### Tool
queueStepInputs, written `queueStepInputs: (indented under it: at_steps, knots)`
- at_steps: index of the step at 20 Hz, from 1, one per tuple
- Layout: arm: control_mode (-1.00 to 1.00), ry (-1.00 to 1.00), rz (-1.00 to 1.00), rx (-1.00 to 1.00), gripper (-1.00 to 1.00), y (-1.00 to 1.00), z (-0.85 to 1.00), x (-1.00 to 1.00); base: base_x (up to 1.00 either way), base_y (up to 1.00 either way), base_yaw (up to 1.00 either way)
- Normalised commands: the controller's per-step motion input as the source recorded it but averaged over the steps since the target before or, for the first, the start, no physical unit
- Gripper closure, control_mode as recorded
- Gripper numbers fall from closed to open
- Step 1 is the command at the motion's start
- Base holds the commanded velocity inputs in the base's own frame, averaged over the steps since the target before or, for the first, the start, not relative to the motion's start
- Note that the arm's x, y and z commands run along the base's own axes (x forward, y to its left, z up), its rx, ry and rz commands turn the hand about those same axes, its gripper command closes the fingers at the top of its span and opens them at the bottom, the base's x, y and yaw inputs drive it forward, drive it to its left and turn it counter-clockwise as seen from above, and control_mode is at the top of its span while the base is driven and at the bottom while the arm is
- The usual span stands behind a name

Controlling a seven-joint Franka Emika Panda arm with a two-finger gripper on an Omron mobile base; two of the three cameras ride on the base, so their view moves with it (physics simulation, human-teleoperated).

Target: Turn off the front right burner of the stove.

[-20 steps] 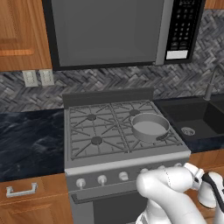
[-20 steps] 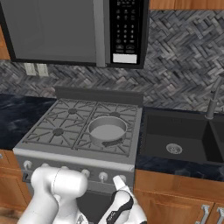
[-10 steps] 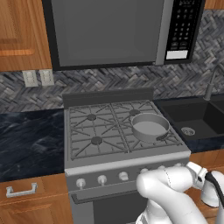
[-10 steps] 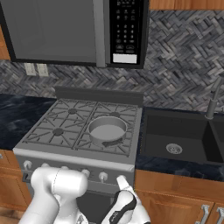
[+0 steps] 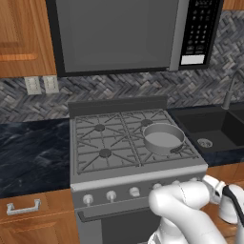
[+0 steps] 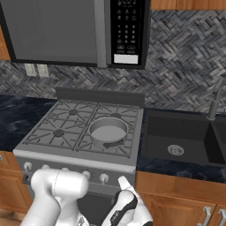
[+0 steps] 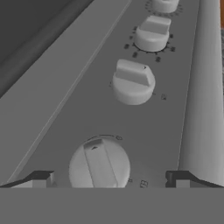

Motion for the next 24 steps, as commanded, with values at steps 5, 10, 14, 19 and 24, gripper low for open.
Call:
queueStepInputs:
  at_steps: [5,10,14,19,24]
  knots:
    - [-1.00,0.00,0.00,-0.04,-1.00,0.06,0.00,0.19,0.00,0.00,0.00]
    - [-1.00,0.00,0.00,-0.03,-1.00,0.00,0.00,0.12,0.00,0.00,0.00]
    - [-1.00,0.00,0.00,-0.02,-1.00,0.00,-0.02,0.01,0.00,0.00,0.00]
    - [-1.00,0.00,0.00,0.00,-1.00,0.00,-0.09,0.00,0.00,0.00,0.00]
    - [-1.00,0.00,0.00,0.00,-1.00,0.00,-0.04,0.00,0.00,0.00,0.00]
